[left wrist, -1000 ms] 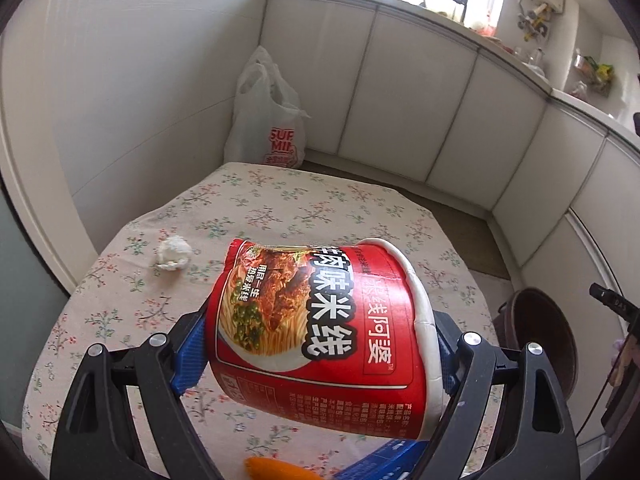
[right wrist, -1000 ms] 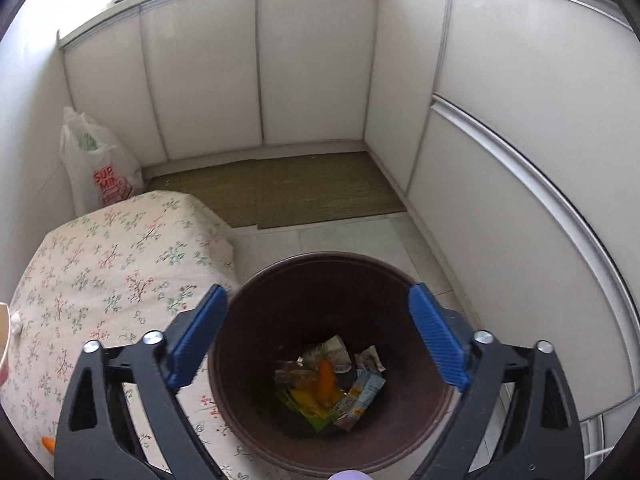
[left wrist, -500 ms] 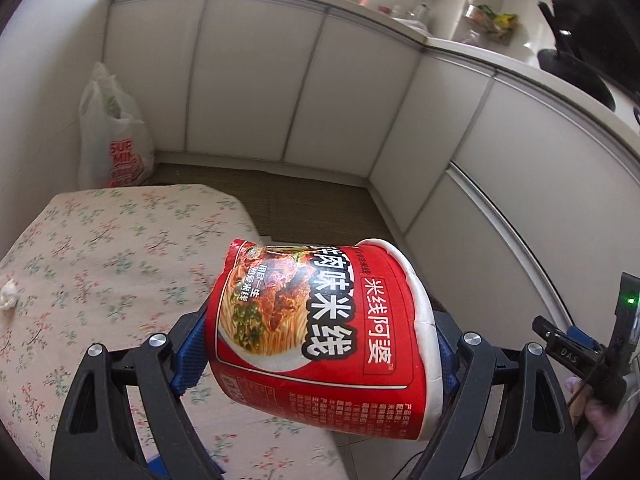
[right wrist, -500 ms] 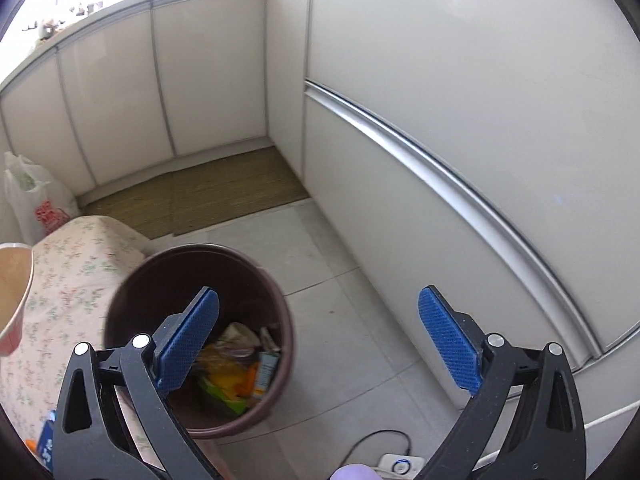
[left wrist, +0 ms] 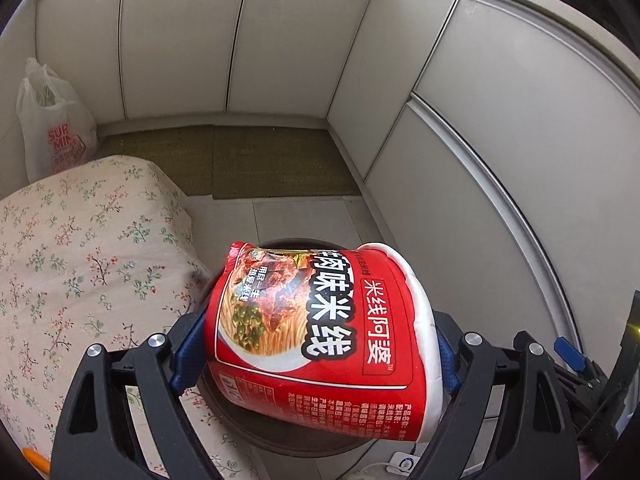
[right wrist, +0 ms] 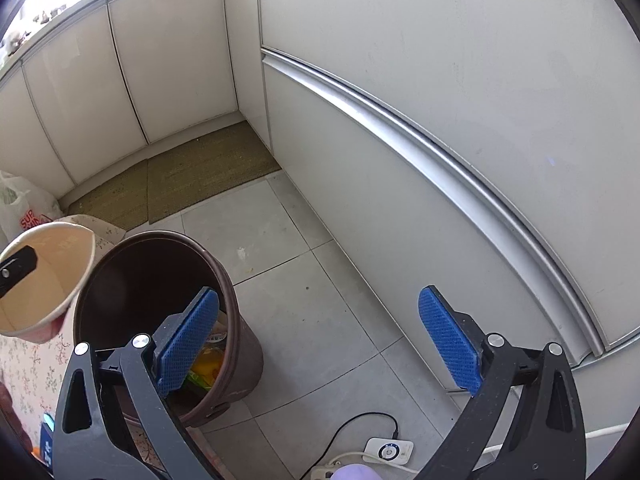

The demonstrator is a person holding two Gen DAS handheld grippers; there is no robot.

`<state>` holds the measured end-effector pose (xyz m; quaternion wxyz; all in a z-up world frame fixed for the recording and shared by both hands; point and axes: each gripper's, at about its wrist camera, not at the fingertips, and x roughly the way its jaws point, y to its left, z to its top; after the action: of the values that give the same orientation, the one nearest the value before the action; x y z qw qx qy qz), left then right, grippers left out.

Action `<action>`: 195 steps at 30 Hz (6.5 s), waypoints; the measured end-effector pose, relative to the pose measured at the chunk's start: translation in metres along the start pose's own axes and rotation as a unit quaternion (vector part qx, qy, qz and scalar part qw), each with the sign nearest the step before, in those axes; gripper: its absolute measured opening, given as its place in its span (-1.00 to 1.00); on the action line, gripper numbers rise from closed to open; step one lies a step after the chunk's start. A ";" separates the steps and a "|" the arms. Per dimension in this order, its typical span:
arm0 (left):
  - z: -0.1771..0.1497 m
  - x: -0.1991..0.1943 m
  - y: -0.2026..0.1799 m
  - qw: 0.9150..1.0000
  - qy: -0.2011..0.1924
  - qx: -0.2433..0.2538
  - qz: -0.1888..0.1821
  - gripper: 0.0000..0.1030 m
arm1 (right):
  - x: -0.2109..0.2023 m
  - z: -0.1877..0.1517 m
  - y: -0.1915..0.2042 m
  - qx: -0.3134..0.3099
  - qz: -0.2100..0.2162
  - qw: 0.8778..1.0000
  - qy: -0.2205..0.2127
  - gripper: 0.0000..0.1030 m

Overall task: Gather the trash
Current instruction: 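Carry the noodle cup and orange peel to the bin and open both tools, then grasp the crumpled white tissue with the left tool while the right approaches the blue box, then carry the white tissue over the brown bin with the left tool and open it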

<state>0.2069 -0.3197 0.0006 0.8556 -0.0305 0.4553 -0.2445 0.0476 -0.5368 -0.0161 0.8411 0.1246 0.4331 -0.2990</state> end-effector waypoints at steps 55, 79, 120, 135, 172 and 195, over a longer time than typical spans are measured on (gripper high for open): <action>-0.115 -0.118 0.525 0.891 -0.010 -0.334 0.307 0.77 | -0.039 -0.077 0.313 -0.299 0.143 0.943 -0.003 0.86; -0.088 -0.131 0.487 0.945 -0.047 -0.267 0.182 -0.44 | -0.077 -0.210 0.224 -0.133 0.210 0.955 0.163 0.86; -0.064 -0.213 0.334 0.979 -0.168 -0.101 0.062 -0.42 | -0.067 -0.269 0.285 -0.306 0.241 0.917 0.081 -0.66; -0.066 -0.218 0.319 0.978 -0.173 -0.087 0.073 -0.42 | -0.115 -0.205 0.250 -0.253 0.245 0.936 -0.018 -0.67; -0.074 -0.122 0.143 0.994 -0.094 -0.045 -0.016 -0.38 | -0.071 -0.060 0.094 0.042 0.113 0.976 -0.182 0.81; -0.019 -0.039 -0.010 0.996 -0.043 0.070 -0.041 0.22 | -0.053 -0.065 0.012 0.091 -0.016 0.988 -0.126 0.86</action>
<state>0.1698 -0.3082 0.0224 0.8635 0.0004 0.3984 -0.3094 -0.0113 -0.4756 -0.0125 0.8692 0.1548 0.2967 -0.3639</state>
